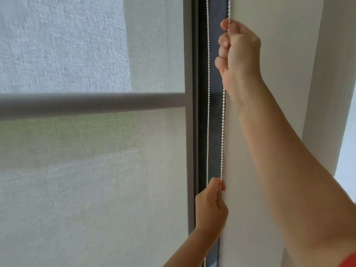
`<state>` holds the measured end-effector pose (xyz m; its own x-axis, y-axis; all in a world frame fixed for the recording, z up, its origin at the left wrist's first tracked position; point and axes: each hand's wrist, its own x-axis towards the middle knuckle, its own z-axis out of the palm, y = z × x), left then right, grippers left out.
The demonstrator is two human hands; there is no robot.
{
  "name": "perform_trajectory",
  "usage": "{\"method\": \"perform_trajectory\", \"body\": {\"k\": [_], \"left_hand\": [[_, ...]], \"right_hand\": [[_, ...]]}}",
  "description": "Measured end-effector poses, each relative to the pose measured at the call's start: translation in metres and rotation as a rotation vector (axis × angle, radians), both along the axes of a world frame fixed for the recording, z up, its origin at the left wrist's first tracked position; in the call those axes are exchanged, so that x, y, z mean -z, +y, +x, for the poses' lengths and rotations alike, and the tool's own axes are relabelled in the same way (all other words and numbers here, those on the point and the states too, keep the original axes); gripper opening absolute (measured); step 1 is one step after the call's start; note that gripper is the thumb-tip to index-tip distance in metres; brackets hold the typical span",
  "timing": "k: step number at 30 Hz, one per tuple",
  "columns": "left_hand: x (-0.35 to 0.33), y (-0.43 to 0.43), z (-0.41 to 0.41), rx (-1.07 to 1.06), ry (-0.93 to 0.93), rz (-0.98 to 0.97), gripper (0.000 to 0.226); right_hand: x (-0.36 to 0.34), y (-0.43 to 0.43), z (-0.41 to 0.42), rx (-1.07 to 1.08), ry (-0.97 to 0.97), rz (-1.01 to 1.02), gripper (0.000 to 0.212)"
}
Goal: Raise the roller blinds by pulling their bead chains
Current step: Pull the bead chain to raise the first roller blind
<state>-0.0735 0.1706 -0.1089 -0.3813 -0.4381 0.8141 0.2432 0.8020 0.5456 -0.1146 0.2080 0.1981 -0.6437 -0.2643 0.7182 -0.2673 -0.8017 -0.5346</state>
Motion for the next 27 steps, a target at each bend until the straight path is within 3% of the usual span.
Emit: {"method": "perform_trajectory", "body": {"k": [11, 16, 19, 21, 27], "left_hand": [[0.09, -0.011, 0.025, 0.079, -0.379, 0.021, 0.016], [0.106, -0.019, 0.022, 0.247, -0.62, 0.232, 0.021], [0.074, -0.032, 0.016, 0.322, -0.716, 0.454, 0.024], [0.034, -0.045, 0.011, 0.341, -0.651, 0.495, 0.024], [-0.121, -0.044, -0.012, 0.462, -0.232, 0.422, 0.024]], "right_hand": [[0.122, -0.008, -0.011, 0.173, 0.0, 0.135, 0.032], [0.171, -0.009, -0.024, 0.188, -0.006, 0.177, 0.037], [0.194, -0.007, -0.03, 0.15, -0.016, 0.244, 0.039], [0.214, -0.005, -0.033, 0.121, -0.048, 0.294, 0.037], [0.295, -0.008, -0.022, 0.052, -0.207, 0.508, 0.034]]}}
